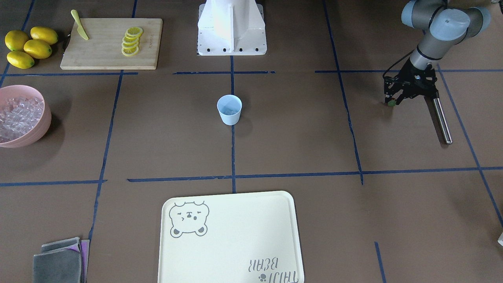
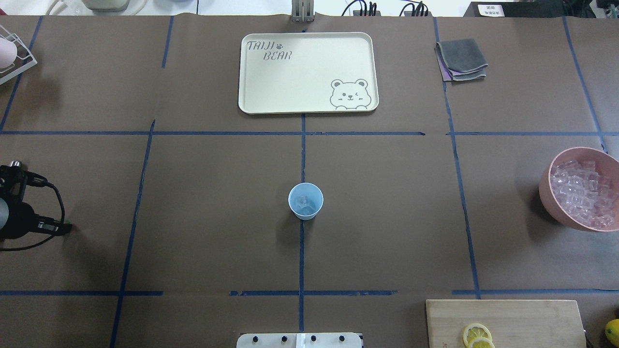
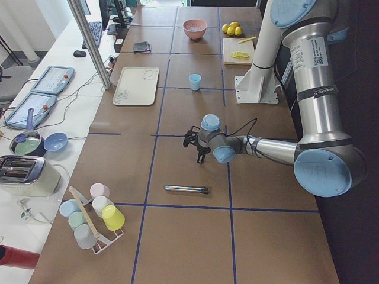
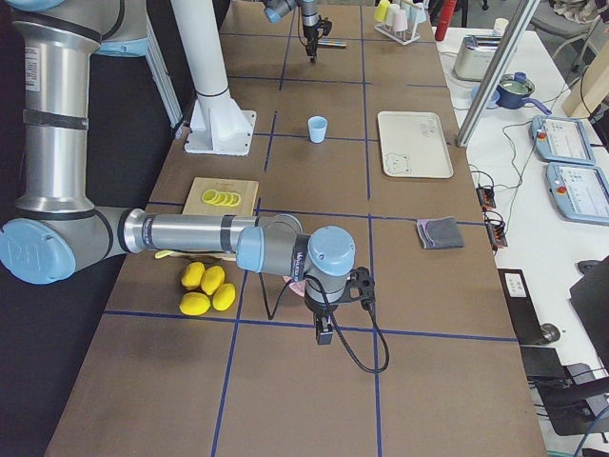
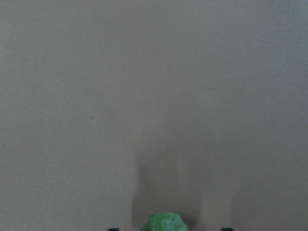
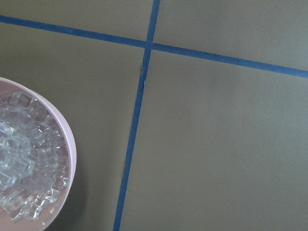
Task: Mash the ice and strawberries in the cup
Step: 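Reach the left gripper to the red strawberry and grasp it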
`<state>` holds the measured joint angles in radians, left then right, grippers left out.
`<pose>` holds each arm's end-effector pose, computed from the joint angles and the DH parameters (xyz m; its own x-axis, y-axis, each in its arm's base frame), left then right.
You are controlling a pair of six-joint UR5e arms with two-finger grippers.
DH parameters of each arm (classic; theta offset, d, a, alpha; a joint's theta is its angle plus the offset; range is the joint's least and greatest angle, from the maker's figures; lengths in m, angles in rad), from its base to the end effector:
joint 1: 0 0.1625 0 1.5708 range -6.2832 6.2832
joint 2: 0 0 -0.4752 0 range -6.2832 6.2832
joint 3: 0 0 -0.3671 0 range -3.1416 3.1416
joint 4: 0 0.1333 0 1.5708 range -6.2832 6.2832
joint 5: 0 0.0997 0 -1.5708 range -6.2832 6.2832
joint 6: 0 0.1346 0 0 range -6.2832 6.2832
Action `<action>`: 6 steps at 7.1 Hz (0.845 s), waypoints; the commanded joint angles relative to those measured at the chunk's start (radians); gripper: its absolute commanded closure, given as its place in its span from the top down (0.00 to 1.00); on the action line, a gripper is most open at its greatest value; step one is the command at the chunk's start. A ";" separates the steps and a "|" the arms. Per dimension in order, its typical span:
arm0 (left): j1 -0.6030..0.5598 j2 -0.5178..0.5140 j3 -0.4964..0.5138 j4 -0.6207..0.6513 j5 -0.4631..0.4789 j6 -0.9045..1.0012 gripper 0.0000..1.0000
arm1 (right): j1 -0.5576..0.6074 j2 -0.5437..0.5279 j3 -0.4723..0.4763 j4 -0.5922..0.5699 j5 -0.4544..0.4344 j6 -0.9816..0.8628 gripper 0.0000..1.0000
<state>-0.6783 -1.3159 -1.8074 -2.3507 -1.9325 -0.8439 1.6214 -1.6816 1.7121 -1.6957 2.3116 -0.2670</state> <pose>0.2626 -0.3216 0.6514 0.6847 0.2465 -0.6859 -0.0780 0.9605 0.2672 0.0629 -0.4016 0.7319 0.7211 -0.1650 0.6729 0.1450 0.9857 0.0863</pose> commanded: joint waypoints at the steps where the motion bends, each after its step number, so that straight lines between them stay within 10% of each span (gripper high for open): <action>1: -0.013 -0.002 -0.018 0.001 0.001 0.003 0.05 | 0.000 -0.001 0.000 -0.001 0.002 0.000 1.00; 3: -0.018 -0.017 -0.119 0.046 -0.006 -0.001 0.04 | 0.000 -0.001 0.000 -0.001 0.002 0.000 1.00; 6: -0.012 -0.281 -0.269 0.537 -0.003 -0.114 0.05 | 0.000 -0.009 0.004 -0.001 0.003 0.002 1.00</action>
<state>-0.6942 -1.4616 -2.0226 -2.0236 -1.9372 -0.8910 1.6214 -1.6872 1.7149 -1.6966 2.3142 -0.2659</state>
